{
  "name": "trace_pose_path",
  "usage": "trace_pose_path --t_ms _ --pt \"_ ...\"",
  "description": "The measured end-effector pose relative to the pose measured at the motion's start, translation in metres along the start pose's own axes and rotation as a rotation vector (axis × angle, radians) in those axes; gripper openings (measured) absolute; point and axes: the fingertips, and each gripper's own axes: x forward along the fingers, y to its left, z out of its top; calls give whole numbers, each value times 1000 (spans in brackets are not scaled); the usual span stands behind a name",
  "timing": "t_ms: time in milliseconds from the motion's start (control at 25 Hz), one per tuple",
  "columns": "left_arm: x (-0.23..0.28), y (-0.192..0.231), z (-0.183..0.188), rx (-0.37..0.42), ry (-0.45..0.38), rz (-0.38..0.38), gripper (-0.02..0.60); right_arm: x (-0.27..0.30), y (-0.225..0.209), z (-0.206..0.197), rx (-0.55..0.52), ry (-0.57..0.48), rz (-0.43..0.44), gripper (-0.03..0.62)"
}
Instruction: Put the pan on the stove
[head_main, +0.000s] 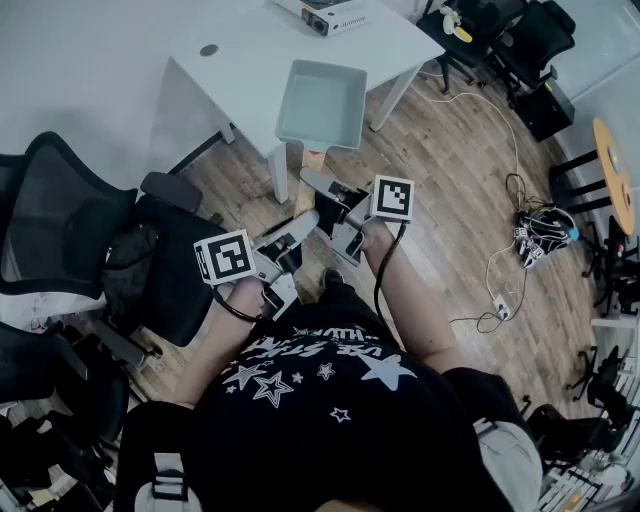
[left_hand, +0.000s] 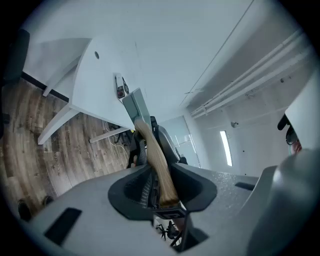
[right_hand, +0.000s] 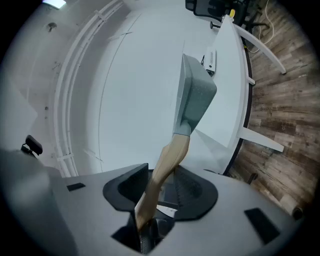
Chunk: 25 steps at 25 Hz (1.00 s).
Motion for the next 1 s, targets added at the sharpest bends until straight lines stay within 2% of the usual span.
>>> trace_pose_path --t_ms 80,200,320,520,720,800,920,1000 --pt "3 1 -1 -32 -8 -3 112 -1 -4 2 -1 5 -5 156" --pt "6 6 0 -8 -4 4 112 -2 -7 4 -8 12 -13 159" --pt "7 5 -1 -36 -11 -3 112 -1 -7 4 -11 13 -8 160" --pt "7 3 2 -5 -4 9 112 -2 -5 5 -2 9 -9 160" --pt "9 9 0 -10 6 2 112 -3 -10 5 -3 2 -4 160" --pt "7 8 -1 -25 10 -3 113 -3 -10 4 0 -3 -4 161" --pt "8 3 -2 -88 1 -24 112 -3 -10 4 10 -10 -14 160" --pt "10 2 -2 -87 2 -28 114 -5 -10 5 8 -14 -16 160"
